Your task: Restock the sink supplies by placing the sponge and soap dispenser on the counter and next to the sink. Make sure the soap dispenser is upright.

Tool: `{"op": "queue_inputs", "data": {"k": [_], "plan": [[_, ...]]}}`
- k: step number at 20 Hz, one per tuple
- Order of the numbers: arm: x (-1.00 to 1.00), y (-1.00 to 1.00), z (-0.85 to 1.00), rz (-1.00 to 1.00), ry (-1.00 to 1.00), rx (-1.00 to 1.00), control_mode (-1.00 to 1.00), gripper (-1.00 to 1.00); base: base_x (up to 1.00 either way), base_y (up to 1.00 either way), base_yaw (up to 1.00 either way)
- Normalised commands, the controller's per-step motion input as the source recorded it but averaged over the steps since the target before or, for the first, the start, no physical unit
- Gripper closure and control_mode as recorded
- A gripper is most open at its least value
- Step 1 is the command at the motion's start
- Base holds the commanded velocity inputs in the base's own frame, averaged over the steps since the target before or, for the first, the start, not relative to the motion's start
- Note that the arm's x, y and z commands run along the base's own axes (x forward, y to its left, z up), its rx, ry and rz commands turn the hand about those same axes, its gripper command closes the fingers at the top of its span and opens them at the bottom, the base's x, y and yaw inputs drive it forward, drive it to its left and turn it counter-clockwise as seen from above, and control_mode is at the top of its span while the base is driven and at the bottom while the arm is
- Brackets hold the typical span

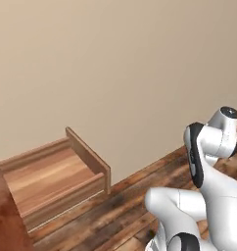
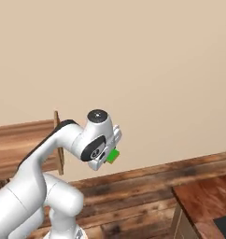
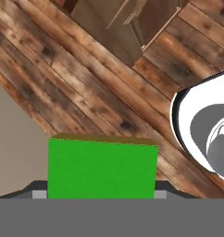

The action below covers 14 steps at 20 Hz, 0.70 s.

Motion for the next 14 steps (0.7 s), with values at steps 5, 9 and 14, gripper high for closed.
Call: {"op": "queue_inputs", "data": {"k": [5,9,14], "plan": [[0.0,0.0,0.0,0.0,0.0,0.0,1.0,1.0,-0.33,-0.01,-0.65],[0.0,0.0,0.0,0.0,0.0,0.0,1.0,1.0,-0.39,-0.11,-0.64],[0.0,0.0,0.0,0.0,0.0,0.0,1.0,1.0,-0.49,-0.35,-0.6]]}}
